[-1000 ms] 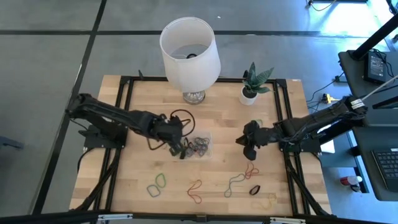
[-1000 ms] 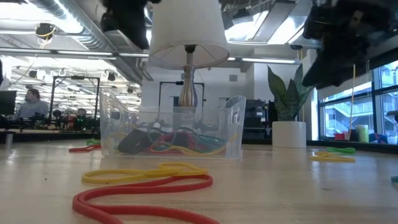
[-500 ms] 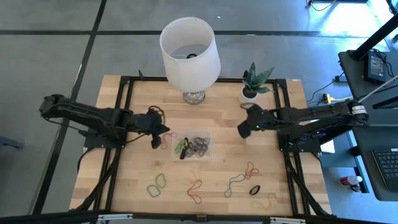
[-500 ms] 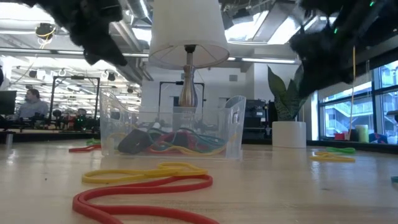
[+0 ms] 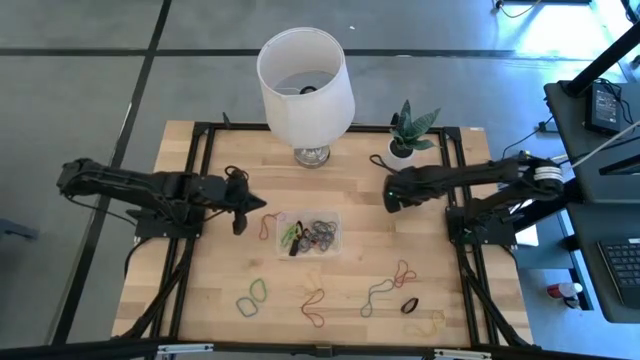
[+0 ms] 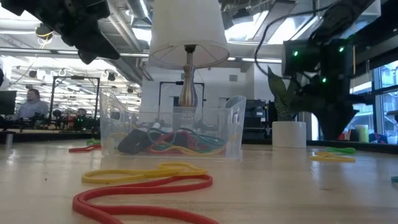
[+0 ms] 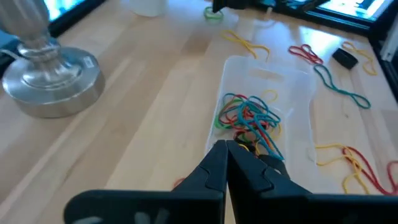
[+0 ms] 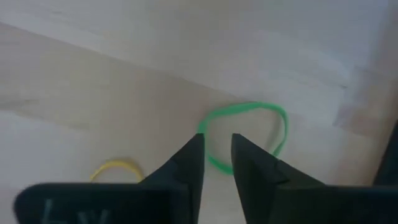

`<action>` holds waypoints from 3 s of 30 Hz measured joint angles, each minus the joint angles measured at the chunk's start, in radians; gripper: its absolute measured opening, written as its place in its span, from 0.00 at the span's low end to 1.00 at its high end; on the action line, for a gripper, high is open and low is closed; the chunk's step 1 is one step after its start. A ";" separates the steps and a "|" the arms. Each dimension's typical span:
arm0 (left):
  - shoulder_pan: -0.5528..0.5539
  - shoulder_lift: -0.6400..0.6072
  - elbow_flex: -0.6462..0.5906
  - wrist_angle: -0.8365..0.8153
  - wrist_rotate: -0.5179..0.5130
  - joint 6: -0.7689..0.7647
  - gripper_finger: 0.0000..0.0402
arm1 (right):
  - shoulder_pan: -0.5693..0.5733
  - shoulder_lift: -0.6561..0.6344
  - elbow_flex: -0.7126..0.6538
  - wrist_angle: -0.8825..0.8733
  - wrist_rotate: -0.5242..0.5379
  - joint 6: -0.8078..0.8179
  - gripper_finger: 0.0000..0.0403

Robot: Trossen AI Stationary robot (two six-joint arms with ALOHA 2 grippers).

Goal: Pick and place rubber bands into bin
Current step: Put the top right green rubber band into the transparent bin, then put the top left green rubber band into the transparent bin

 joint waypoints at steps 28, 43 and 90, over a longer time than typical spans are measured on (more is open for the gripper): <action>0.000 -0.004 0.000 -0.001 0.124 0.064 0.00 | 0.303 0.101 0.286 -0.061 0.111 0.311 0.00; 0.000 -0.004 0.000 0.002 0.046 0.070 0.00 | 0.510 0.393 0.760 0.260 0.357 -0.173 0.01; 0.241 0.104 0.002 -0.088 -0.068 -0.216 0.42 | 0.605 0.113 0.340 0.030 0.053 0.342 0.10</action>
